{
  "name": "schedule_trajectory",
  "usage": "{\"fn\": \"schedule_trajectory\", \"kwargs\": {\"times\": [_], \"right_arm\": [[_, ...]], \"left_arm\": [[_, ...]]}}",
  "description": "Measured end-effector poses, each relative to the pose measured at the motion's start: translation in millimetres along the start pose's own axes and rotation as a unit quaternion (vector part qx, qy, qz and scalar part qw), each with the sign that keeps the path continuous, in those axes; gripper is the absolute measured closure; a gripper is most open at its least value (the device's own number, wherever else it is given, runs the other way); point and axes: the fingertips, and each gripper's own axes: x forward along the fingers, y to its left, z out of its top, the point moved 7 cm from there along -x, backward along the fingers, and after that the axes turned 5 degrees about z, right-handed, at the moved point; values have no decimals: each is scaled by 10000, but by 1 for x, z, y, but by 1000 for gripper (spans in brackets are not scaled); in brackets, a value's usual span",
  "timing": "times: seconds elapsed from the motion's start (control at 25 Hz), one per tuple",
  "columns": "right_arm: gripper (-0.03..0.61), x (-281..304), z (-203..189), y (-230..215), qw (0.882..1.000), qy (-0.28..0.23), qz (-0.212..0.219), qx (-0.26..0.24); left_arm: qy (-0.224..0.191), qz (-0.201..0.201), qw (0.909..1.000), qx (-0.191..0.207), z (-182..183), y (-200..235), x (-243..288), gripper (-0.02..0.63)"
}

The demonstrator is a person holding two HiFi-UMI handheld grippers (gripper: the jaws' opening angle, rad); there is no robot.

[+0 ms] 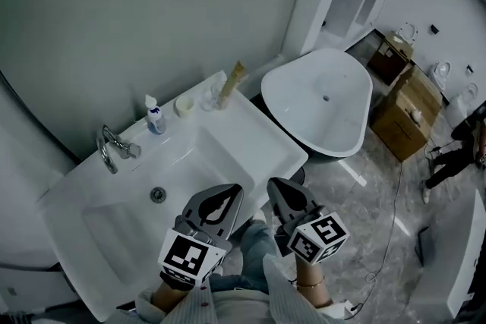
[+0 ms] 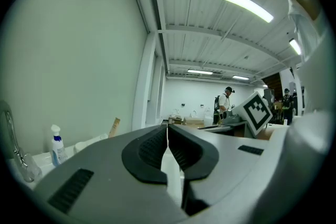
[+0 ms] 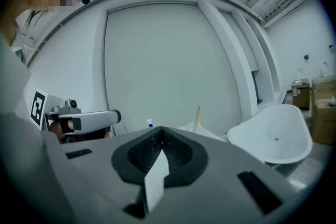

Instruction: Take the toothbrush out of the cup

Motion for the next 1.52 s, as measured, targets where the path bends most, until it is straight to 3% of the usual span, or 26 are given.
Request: {"fn": "schedule_trajectory", "kwargs": {"times": [0.36,0.8,1.24,1.52], "right_arm": [[566,70,35,-86,9957,289,878,-28],[566,134,67,-163,9798,614,1895,-151],[566,181,75,-197,9625,843,2574,-147],[565,197,73,-196,9612,936,2593,-117]], "left_arm": [[121,889,9958,-198,7,26,83,592],[152,1958,9802,-265,17,41,157,592],[214,2783,9596,-354,17,49,188,592],[238,2852,9574,-383,14,61,189,592]]}}
